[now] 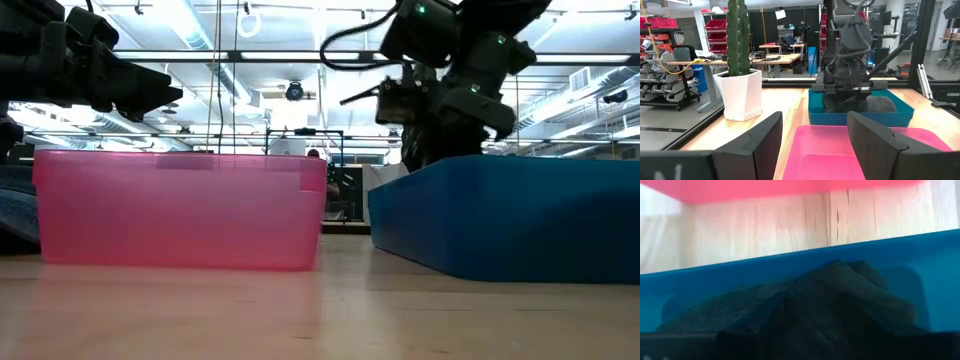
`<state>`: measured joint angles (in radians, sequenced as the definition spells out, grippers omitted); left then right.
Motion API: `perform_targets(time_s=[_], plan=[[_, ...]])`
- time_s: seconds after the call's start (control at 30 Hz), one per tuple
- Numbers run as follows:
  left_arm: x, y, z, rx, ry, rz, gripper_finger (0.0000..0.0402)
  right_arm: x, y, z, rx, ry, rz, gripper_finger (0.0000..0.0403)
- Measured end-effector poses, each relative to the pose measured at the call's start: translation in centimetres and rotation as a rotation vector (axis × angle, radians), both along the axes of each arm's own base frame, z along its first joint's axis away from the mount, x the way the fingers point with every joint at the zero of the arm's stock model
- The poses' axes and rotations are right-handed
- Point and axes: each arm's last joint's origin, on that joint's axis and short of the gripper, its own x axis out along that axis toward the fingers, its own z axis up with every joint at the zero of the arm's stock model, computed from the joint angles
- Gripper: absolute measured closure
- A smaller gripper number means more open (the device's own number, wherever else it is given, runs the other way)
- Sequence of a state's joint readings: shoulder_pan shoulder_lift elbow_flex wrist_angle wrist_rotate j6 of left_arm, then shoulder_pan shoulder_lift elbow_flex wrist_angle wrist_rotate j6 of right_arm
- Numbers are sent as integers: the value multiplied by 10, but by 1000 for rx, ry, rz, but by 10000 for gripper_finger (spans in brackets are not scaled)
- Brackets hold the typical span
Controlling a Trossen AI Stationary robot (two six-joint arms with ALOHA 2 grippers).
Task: Pick & Place hat
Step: Put the gray cap into the blue bin
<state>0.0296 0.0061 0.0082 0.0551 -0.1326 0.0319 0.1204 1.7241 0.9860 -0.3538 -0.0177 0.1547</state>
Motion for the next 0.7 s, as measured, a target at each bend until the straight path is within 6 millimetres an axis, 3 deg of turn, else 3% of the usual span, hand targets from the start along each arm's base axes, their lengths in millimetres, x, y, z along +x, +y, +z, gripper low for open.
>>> perform_targets(time_s=[0.33, 0.7], plan=[[0, 0, 0, 0, 0, 0, 174, 11, 1, 40, 3, -170, 27, 199], [0, 0, 0, 0, 1, 0, 174, 4, -6, 89, -9, -421, 46, 199]])
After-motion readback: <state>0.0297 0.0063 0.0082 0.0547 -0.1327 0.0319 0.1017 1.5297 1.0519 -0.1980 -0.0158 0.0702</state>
